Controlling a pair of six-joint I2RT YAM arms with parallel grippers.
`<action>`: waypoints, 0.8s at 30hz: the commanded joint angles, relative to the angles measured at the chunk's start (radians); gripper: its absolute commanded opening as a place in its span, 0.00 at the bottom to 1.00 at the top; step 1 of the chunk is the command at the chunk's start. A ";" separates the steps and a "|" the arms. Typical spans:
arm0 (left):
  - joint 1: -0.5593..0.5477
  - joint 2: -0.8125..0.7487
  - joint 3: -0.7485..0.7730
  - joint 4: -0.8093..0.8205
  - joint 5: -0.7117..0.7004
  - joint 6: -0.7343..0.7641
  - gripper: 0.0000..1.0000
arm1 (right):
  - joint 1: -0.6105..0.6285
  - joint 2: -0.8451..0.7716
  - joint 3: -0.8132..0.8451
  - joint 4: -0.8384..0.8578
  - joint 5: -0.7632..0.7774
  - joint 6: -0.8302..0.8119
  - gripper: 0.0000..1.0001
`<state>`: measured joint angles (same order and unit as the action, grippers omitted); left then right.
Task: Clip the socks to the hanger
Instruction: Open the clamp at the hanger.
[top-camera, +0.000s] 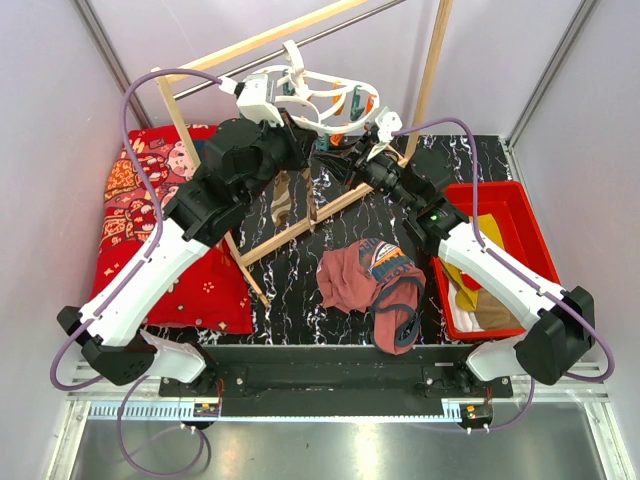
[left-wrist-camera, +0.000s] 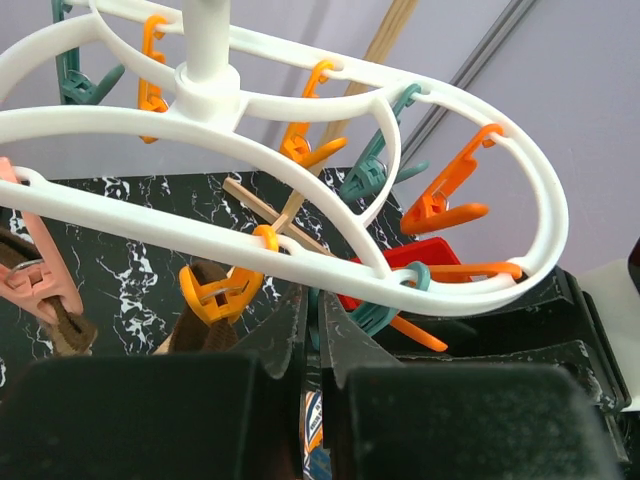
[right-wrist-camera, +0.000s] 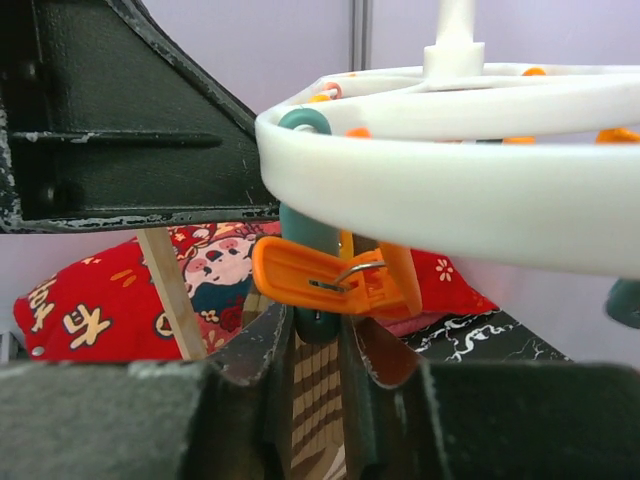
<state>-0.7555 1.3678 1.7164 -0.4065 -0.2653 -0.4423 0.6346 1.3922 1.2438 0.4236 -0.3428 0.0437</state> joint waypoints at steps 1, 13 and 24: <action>-0.001 -0.010 0.046 0.003 0.031 0.011 0.06 | -0.004 -0.022 0.023 0.049 -0.005 0.007 0.10; -0.001 -0.085 -0.037 0.077 0.080 0.056 0.60 | -0.004 -0.025 0.026 0.027 0.008 0.021 0.00; -0.002 -0.099 -0.123 0.201 0.123 0.181 0.77 | -0.004 -0.028 0.026 0.024 0.021 0.027 0.00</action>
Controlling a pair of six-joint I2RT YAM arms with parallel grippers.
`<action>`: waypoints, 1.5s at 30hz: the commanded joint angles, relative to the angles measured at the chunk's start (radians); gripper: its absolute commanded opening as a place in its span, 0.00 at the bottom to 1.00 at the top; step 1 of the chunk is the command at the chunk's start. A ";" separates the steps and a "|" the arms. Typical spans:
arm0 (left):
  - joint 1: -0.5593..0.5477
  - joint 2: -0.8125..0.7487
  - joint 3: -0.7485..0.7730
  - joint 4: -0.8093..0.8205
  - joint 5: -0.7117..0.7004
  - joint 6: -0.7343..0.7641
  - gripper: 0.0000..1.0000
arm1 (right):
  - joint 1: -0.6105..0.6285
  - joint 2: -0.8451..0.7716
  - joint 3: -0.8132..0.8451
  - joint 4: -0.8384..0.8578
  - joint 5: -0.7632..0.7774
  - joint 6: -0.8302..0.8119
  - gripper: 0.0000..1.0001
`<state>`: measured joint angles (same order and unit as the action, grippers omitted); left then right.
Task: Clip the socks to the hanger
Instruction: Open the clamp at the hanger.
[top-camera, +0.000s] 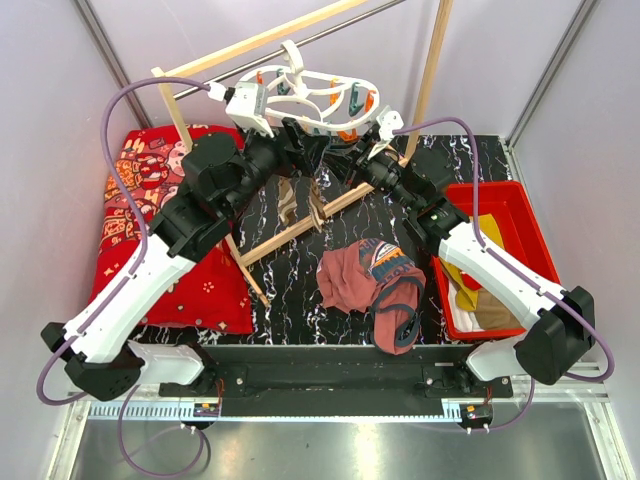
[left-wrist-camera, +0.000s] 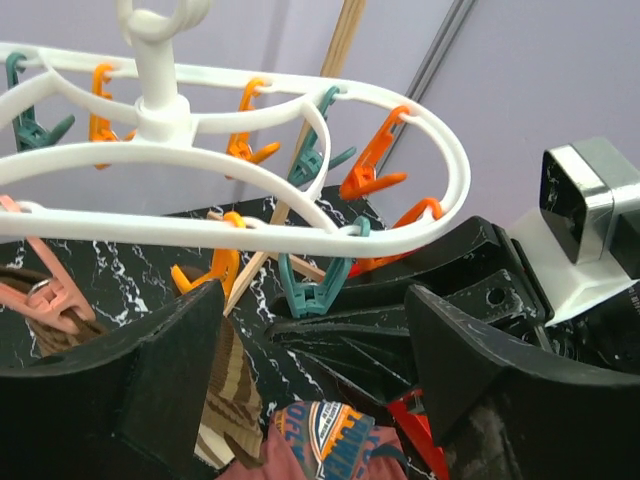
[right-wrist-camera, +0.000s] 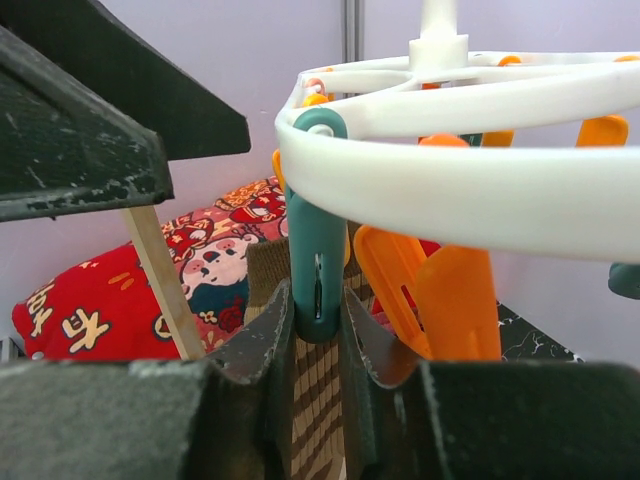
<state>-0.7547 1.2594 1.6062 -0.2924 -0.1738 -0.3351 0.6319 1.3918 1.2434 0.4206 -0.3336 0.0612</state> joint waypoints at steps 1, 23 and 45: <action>-0.003 0.015 -0.014 0.094 0.031 0.082 0.77 | -0.001 -0.027 0.027 0.027 0.010 0.009 0.00; -0.008 0.129 0.075 0.091 -0.029 0.034 0.54 | -0.001 -0.030 0.030 0.018 0.004 0.020 0.00; -0.008 0.130 0.051 0.122 -0.062 0.016 0.09 | -0.001 -0.074 -0.044 -0.097 0.132 0.057 0.46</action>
<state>-0.7593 1.3960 1.6405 -0.2375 -0.2073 -0.3248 0.6331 1.3773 1.2316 0.3878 -0.2989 0.0986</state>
